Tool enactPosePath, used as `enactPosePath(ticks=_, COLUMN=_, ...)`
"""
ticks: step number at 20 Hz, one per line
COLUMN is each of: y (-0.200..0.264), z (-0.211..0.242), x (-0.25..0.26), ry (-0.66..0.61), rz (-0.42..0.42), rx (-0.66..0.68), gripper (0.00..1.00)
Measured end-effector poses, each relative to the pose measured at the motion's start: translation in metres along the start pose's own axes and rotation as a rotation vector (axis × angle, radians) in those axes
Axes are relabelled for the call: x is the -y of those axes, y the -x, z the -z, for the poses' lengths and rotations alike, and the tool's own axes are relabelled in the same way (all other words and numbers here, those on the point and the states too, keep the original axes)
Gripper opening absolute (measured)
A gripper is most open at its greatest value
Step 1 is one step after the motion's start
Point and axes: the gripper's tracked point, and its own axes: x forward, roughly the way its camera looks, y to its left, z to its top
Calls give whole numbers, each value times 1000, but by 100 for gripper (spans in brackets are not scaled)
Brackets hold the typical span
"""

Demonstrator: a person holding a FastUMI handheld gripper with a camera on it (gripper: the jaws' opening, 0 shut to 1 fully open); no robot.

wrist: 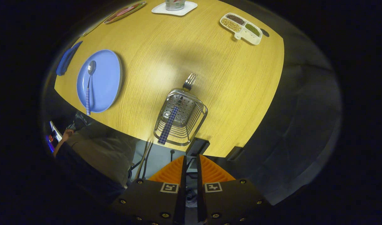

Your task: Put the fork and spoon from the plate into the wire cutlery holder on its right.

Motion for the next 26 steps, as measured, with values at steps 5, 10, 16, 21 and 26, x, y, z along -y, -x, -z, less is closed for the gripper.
enactPosePath(ticks=5, y=37, z=-8, x=-36, ry=4, rz=-29, rx=149, gripper=16)
enactPosePath(ticks=10, y=55, z=-26, x=-113, ry=52, rz=-112, rx=299, gripper=16)
enactPosePath(ticks=16, y=50, z=-43, x=-182, ry=93, rz=-191, rx=329, gripper=16)
enactPosePath(ticks=21, y=44, z=-61, x=-232, ry=107, rz=-255, rx=326, gripper=31)
enactPosePath(ticks=26, y=28, z=-76, x=-271, ry=115, rz=-279, rx=316, gripper=31)
